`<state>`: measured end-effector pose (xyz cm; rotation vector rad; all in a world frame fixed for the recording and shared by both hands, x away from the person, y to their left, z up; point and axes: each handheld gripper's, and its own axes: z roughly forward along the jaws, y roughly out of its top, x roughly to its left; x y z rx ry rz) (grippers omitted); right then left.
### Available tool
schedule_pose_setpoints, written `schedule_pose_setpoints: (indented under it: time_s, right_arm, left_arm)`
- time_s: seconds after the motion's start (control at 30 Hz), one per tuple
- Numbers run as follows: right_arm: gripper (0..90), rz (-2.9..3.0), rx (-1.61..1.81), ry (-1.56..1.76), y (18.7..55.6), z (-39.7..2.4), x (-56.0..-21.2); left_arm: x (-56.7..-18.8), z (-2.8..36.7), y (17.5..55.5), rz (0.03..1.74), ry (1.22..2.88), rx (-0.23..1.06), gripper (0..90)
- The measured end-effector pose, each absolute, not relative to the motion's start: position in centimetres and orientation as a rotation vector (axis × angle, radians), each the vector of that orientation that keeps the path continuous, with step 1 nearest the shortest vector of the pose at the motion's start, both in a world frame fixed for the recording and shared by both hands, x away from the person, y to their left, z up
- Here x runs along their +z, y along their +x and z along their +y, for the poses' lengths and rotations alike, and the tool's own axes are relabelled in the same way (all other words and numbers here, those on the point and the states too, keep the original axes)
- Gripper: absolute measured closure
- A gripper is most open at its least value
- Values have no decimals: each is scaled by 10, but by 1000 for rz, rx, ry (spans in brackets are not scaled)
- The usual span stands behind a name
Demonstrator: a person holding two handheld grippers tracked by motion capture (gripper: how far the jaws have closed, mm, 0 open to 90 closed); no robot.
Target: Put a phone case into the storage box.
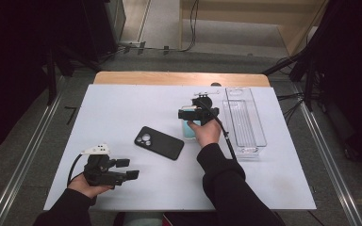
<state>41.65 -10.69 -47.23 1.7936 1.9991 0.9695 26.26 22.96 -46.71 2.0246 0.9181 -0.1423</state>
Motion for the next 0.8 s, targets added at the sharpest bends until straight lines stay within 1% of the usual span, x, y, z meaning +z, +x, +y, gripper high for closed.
schedule_pose_setpoints:
  time_s: [0.33,0.8]
  right_arm:
    - [0,2019,932,1801,417,-104,-480]
    - [0,2060,841,1828,414,-101,-500]
  left_arm:
    - [-467,229,262,916,2027,-141,264]
    - [-467,230,262,914,2027,-139,265]
